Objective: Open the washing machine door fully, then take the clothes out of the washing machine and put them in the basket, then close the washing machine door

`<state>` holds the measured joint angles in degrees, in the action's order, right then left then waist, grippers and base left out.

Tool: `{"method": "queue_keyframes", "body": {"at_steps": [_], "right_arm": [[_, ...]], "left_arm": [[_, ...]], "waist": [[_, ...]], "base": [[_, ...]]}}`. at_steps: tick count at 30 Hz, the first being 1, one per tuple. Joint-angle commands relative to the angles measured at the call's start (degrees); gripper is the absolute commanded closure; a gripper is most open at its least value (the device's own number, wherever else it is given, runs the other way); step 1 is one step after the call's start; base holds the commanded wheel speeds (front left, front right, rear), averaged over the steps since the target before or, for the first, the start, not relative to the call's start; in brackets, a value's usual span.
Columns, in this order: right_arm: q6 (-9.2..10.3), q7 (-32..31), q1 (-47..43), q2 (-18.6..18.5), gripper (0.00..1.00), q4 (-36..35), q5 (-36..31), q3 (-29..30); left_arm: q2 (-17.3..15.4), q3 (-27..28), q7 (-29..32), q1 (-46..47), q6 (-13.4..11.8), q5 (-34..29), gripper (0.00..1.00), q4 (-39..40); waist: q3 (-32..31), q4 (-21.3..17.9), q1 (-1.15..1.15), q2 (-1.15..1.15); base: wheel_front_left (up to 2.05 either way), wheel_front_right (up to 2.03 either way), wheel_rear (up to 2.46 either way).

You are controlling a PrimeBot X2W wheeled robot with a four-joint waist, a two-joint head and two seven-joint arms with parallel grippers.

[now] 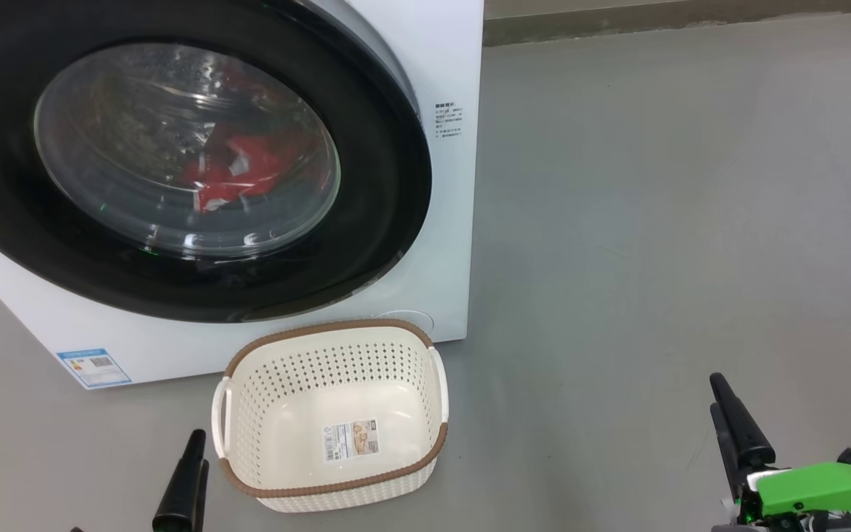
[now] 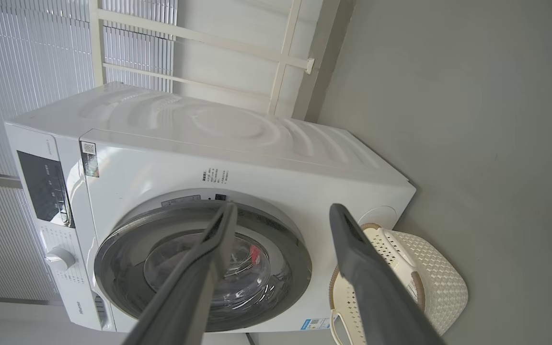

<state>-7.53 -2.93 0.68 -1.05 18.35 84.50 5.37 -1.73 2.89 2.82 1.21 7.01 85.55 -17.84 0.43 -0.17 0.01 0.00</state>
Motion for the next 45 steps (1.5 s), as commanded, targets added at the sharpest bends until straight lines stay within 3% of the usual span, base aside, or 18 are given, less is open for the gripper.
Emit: {"method": "queue_keyframes", "body": {"at_steps": [1,29,45], "right_arm": [[0.01,0.7,3.3,-0.7,0.0,-1.9,-1.7,-0.4],[0.02,5.3,5.5,-0.8,0.0,-4.9,-27.2,-3.0],[0.02,7.9,6.6,-1.0,0.0,-5.7,-38.3,-4.7]], "left_arm": [[-0.6,0.4,-0.6,2.6,0.1,-1.7,0.0,2.0],[-0.7,1.2,-5.2,4.4,0.1,-23.6,0.0,5.6],[-0.8,0.7,-7.9,5.5,0.2,-34.0,0.0,6.5]], "waist": [[0.0,0.0,-0.01,0.0],[0.6,-0.1,-0.01,0.0],[0.8,-0.1,-0.01,0.0]], "base": [[0.0,0.0,0.0],[0.0,0.0,0.0],[0.0,0.0,0.0]]}}
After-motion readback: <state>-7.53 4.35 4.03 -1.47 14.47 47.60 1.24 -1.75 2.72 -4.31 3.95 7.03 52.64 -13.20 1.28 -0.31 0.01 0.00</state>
